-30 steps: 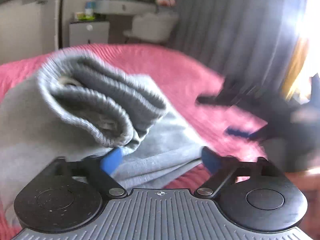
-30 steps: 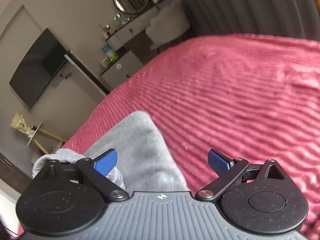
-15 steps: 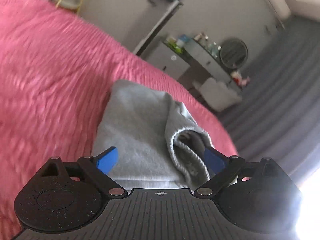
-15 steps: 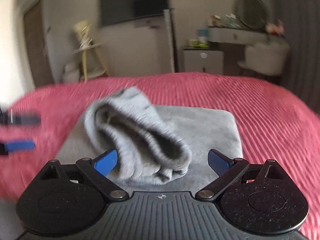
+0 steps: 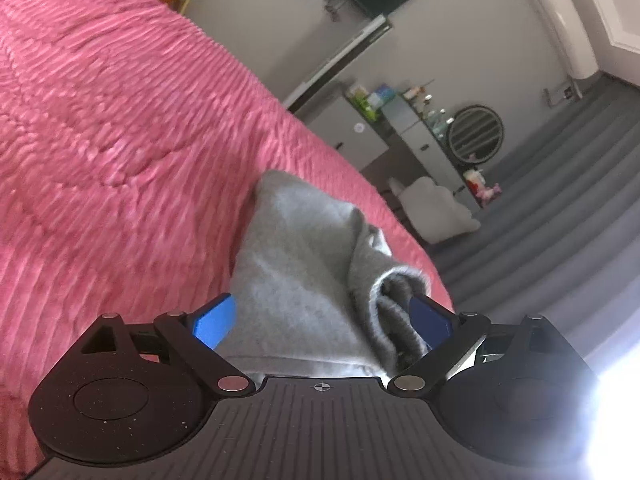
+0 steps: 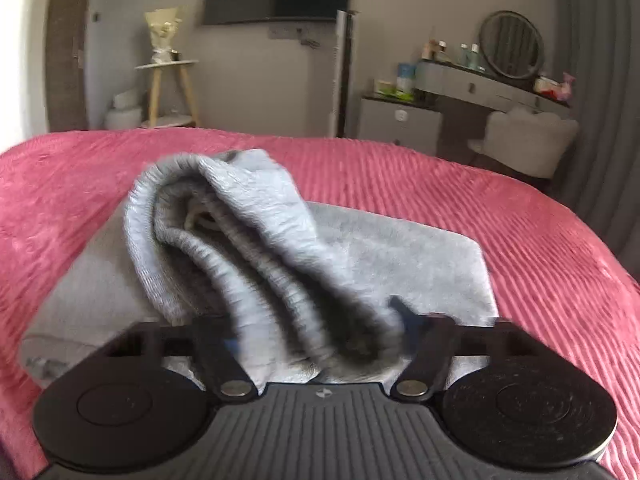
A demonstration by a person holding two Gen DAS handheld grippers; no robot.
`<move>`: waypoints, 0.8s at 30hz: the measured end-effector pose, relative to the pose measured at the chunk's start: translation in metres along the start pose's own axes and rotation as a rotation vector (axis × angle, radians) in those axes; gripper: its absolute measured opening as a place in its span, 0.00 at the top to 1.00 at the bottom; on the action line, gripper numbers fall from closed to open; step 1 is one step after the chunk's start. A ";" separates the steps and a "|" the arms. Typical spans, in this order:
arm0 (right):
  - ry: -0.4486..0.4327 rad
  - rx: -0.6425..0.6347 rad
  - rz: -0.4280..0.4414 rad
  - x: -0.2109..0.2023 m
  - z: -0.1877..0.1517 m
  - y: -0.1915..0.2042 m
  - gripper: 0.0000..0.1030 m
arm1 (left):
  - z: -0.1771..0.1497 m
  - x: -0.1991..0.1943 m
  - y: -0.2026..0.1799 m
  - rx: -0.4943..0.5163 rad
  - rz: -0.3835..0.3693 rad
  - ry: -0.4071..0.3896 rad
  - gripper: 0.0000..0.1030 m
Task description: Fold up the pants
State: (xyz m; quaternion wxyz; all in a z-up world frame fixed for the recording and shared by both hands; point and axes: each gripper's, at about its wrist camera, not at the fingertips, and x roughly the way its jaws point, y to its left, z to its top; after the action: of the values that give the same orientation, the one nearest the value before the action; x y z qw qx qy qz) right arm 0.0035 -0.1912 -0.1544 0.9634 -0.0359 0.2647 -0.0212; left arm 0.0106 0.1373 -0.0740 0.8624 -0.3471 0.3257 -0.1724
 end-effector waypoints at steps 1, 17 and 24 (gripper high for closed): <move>0.008 0.039 0.017 0.000 0.003 -0.004 0.54 | 0.001 -0.001 0.001 0.000 0.006 0.000 0.06; 0.158 1.244 0.104 0.010 -0.060 -0.163 0.47 | 0.013 -0.016 0.006 -0.003 0.043 -0.042 0.05; 0.031 0.750 -0.142 -0.046 -0.006 -0.138 0.10 | 0.010 -0.009 0.007 0.006 0.074 -0.028 0.05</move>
State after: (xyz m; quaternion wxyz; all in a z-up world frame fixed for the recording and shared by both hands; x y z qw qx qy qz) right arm -0.0418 -0.3265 -0.1254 0.9018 0.3010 0.2498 -0.1838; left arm 0.0116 0.1519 -0.0692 0.8736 -0.3347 0.3258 -0.1362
